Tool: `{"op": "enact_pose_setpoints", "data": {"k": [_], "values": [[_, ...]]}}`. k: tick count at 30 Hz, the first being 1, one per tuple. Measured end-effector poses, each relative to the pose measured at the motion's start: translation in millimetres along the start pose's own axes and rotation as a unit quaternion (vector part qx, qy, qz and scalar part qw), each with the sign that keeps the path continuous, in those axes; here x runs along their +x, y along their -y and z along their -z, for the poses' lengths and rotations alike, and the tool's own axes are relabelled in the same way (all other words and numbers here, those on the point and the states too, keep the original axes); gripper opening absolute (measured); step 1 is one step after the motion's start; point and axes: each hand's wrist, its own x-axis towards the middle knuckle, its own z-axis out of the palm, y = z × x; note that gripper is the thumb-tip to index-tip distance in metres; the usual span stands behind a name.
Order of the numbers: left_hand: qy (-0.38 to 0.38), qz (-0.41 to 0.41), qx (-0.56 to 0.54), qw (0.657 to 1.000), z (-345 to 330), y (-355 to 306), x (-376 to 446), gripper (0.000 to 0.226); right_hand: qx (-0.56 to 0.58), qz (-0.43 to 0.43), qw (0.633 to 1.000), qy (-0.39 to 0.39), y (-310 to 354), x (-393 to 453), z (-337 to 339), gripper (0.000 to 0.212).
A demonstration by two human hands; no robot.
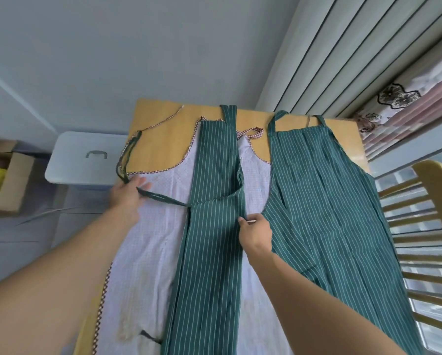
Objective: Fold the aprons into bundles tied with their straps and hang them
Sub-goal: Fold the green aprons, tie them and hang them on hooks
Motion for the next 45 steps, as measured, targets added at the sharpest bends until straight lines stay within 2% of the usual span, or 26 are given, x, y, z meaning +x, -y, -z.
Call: {"op": "enact_pose_setpoints", "data": {"k": [2,4,5,7,10,12,14,16,19,20,22,23,24,27,29,30,32,34,35,36,38,39,40,41,42,45], "values": [[-0.079,-0.035,-0.022,0.996,23,-25,11,0.047,0.019,0.009,1.0,-0.011,-2,-1,0,0.023],[-0.17,-0.082,0.011,0.982,44,-41,6,0.081,0.062,0.037,0.997,-0.016,-6,-8,2,0.04],[-0.199,-0.103,0.047,0.973,52,-45,-3,0.087,0.073,0.053,0.996,-0.021,-8,-17,3,0.046],[-0.216,-0.128,0.118,0.961,59,-36,-32,0.082,0.07,0.073,0.994,-0.034,-23,-38,6,0.05],[-0.108,-0.124,0.26,0.951,53,12,-81,0.041,0.08,0.041,0.996,-0.028,-58,-76,5,0.037],[0.009,-0.081,0.324,0.943,48,53,-112,0.029,0.075,0.027,0.997,-0.023,-79,-103,6,0.033],[0.081,-0.024,0.376,0.923,48,89,-138,0.04,0.048,0.007,0.999,0.005,-99,-125,8,0.032],[0.101,0.012,0.419,0.902,55,116,-155,0.05,0.003,-0.025,0.997,0.067,-120,-140,5,0.035],[0.121,0.054,0.429,0.893,64,129,-170,0.045,-0.022,-0.07,0.989,0.128,-150,-152,2,0.043],[0.135,0.089,0.41,0.898,70,137,-164,0.058,-0.02,-0.084,0.986,0.142,-158,-155,3,0.044],[0.166,0.153,0.39,0.893,78,160,-146,0.105,-0.028,-0.111,0.978,0.174,-170,-162,12,0.038],[0.188,0.167,0.383,0.889,83,172,-136,0.117,-0.04,-0.118,0.975,0.183,-175,-165,16,0.032],[0.213,0.17,0.383,0.883,89,183,-126,0.117,-0.04,-0.126,0.972,0.194,-179,-172,21,0.028],[0.274,0.197,0.409,0.848,93,154,-182,0.09,0.035,-0.155,0.96,0.231,-180,-187,33,0.032],[0.321,0.24,0.381,0.833,98,153,-196,0.065,0.124,-0.184,0.944,0.244,-181,-193,41,0.014],[0.33,0.25,0.381,0.827,100,153,-199,0.067,0.165,-0.197,0.936,0.24,-179,-196,45,0.009],[0.328,0.254,0.37,0.832,100,155,-204,0.069,0.199,-0.203,0.923,0.259,-179,-199,50,0.021],[0.326,0.251,0.346,0.843,99,153,-209,0.052,0.182,-0.204,0.914,0.299,-174,-207,58,0.033],[0.322,0.238,0.338,0.852,96,150,-216,0.044,0.175,-0.192,0.917,0.304,-169,-209,63,0.033],[0.312,0.219,0.324,0.866,93,144,-222,0.037,0.184,-0.171,0.921,0.298,-162,-209,69,0.033],[0.278,0.178,0.261,0.907,82,133,-225,0.029,0.228,-0.105,0.937,0.242,-132,-205,83,0.047],[0.255,0.15,0.224,0.928,74,122,-227,0.033,0.247,-0.053,0.942,0.22,-111,-203,91,0.048],[0.239,0.116,0.186,0.946,65,112,-225,0.043,0.255,-0.004,0.944,0.211,-87,-206,101,0.037],[0.235,0.079,0.168,0.954,57,102,-223,0.055,0.265,0.039,0.94,0.211,-63,-210,109,0.022],[0.244,0.053,0.157,0.955,51,91,-225,0.06,0.276,0.077,0.934,0.213,-43,-213,115,0.016],[0.303,0.054,0.141,0.941,44,49,-247,0.026,0.341,0.139,0.9,0.233,3,-229,137,0.034]]}}
